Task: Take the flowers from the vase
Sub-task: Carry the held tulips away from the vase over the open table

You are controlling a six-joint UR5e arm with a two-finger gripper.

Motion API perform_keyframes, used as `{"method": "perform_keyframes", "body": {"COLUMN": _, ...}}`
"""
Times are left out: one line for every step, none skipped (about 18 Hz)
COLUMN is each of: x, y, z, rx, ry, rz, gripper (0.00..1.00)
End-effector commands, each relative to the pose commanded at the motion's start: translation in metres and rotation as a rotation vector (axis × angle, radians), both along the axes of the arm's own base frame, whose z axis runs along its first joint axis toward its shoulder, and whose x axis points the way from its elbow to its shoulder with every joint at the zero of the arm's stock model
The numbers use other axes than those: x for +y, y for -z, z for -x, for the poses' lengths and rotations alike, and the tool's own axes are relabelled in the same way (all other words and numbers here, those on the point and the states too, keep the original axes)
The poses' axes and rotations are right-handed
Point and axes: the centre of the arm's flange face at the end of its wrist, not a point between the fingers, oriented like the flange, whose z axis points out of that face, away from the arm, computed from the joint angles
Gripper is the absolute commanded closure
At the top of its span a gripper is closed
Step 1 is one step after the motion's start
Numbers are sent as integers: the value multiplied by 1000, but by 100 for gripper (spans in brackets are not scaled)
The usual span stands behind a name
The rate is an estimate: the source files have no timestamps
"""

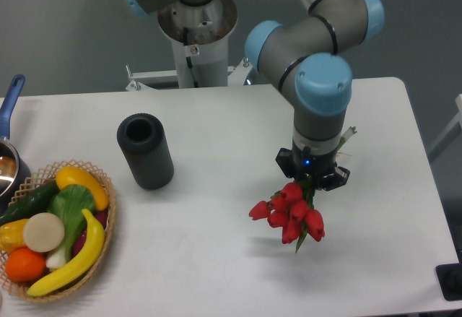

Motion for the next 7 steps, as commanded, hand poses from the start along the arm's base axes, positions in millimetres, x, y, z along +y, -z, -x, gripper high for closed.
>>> {"method": "perform_keyframes", "body": {"x": 2, "y": 4, "z": 0, "rx": 0, "ry": 2, "rz": 8, "gripper": 100}}
{"method": "perform_keyframes", "body": {"x": 5, "y": 6, "z": -3, "rx": -1, "ry": 11, "rz": 15, "gripper": 100}}
{"method": "perform_keyframes", "body": {"x": 6, "y": 9, "z": -2, "rx": -2, "ry": 12, "rz": 24, "gripper": 100}}
{"method": "perform_keyframes", "body": {"x": 8, "y": 12, "z": -3, "rx": -7, "ry": 14, "rz": 29, "gripper": 100}}
{"method": "perform_keyframes", "body": {"x": 9, "y": 15, "z": -4, "rx": -10, "ry": 16, "rz": 37, "gripper": 100}}
{"method": "perform_keyframes", "body": {"x": 10, "y": 15, "z": -7, "rx": -10, "ry": 21, "rz": 42, "gripper": 100}}
{"method": "perform_keyframes", "body": {"x": 11, "y": 16, "z": -8, "rx": -10, "ry": 25, "rz": 47, "gripper": 100}}
